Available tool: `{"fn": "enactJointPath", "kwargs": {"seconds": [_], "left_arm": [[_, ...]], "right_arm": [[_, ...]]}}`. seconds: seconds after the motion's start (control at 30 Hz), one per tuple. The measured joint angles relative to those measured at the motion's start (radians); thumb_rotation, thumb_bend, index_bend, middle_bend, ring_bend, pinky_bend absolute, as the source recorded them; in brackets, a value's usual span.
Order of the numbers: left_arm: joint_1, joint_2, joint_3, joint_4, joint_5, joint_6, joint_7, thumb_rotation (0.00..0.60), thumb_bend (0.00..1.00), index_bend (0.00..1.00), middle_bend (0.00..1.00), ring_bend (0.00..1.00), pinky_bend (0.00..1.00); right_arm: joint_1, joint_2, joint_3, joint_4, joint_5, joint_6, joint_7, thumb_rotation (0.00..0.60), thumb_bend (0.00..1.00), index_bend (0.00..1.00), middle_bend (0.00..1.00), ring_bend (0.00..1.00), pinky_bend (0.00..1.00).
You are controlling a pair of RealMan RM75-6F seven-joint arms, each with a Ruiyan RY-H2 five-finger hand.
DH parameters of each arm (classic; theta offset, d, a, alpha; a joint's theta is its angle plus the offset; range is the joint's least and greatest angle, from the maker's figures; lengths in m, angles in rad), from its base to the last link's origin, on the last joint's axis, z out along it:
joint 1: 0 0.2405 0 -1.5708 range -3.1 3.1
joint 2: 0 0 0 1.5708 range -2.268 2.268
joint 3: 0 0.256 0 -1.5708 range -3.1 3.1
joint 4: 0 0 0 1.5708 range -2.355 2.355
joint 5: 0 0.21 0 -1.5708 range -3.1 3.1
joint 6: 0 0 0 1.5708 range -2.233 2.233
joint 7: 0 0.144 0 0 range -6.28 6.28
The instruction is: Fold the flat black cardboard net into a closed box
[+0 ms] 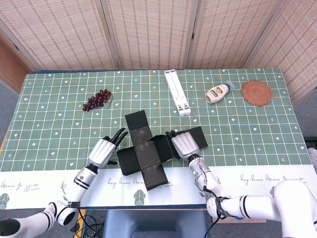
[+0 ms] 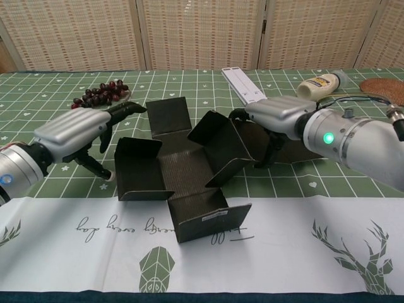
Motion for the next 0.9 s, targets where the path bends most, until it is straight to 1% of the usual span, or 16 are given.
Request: {"fn": "enactJointPath", "kwargs": {"seconds": [0.27, 0.4, 0.5, 0.67, 0.9], "left_arm": [[0.003, 0.061, -0.006, -0.150, -0.002, 0.014, -0.062, 0.600, 0.12, 0.00, 0.04, 0.58, 0.44], [0.001, 0.096, -0.007, -0.218, -0.006, 0.004, -0.153, 0.600, 0.12, 0.00, 0.02, 0.57, 0.44], [-0.003, 0.122, -0.006, -0.261, -0.016, -0.023, -0.235, 0.600, 0.12, 0.00, 0.00, 0.56, 0.44], [-0.012, 0.153, -0.002, -0.296, -0.040, -0.085, -0.359, 0.600, 0.12, 0.00, 0.00, 0.55, 0.44], [-0.024, 0.182, 0.000, -0.318, -0.076, -0.164, -0.528, 0.600, 0.12, 0.00, 0.00, 0.55, 0.44]], "right_arm": [[0.022, 0.008, 0.006, 0.000, -0.035, -0.039, -0.002, 0.600, 0.33, 0.27, 0.35, 0.84, 0.94], [0.048, 0.035, 0.006, -0.001, -0.060, -0.091, -0.005, 0.600, 0.33, 0.28, 0.35, 0.84, 0.94], [0.076, 0.057, 0.002, 0.003, -0.097, -0.130, -0.017, 0.600, 0.33, 0.28, 0.35, 0.84, 0.94], [0.121, 0.093, -0.019, 0.015, -0.155, -0.190, -0.041, 0.600, 0.33, 0.29, 0.36, 0.85, 0.94], [0.152, 0.121, -0.037, 0.026, -0.193, -0.240, -0.040, 0.600, 0.33, 0.30, 0.38, 0.85, 0.94]]}}
